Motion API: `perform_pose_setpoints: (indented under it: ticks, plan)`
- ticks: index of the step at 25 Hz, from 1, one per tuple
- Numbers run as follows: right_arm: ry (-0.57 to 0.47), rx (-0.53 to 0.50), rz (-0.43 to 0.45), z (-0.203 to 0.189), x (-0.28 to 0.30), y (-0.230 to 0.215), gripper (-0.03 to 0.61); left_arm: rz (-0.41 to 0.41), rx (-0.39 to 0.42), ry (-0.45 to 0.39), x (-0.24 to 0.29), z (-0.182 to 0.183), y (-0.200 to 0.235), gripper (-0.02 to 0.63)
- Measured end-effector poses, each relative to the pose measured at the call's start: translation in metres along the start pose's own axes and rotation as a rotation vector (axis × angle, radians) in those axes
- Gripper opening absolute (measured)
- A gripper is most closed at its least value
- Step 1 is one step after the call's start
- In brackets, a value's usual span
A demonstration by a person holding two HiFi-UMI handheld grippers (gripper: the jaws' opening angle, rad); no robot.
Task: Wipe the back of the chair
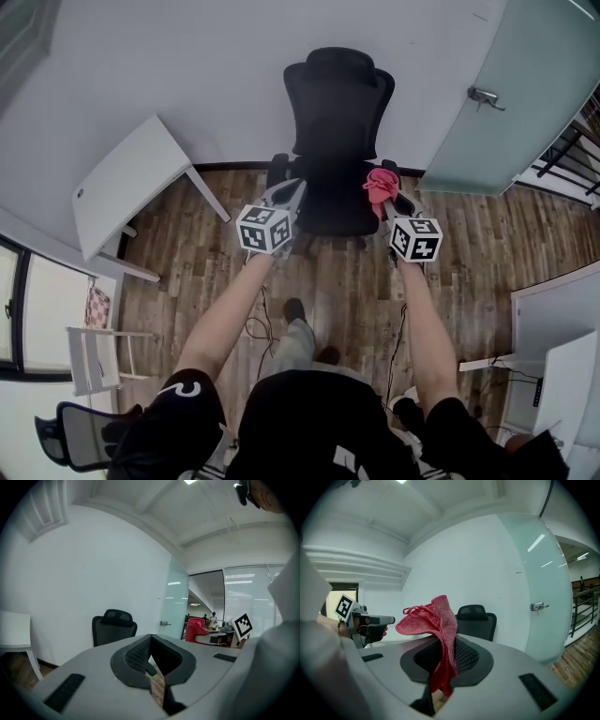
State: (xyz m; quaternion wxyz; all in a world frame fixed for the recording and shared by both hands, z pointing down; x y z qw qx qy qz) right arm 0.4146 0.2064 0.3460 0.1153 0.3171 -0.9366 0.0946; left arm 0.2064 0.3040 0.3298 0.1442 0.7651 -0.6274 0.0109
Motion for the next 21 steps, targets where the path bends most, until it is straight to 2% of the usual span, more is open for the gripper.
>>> perform_pose_setpoints:
  ticks: [10,21]
  plan:
    - [-0.022,-0.02,0.016,0.003,-0.031,0.022,0.071,-0.006,0.022,-0.012,-0.028,0.0,-0.024,0.025]
    - [-0.032,-0.027,0.032,0.009,-0.04,0.032,0.071,-0.013,0.039,-0.013,-0.039,0.003,-0.034,0.025]
Point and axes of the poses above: the fingertips, and each gripper's own axes: x forward along the fingers, y to its left, z out of its top, the point moved 3 cm from there along -x, backward along the fingers, and after that the axes turned 5 degrees about y, right-handed, at the moved point
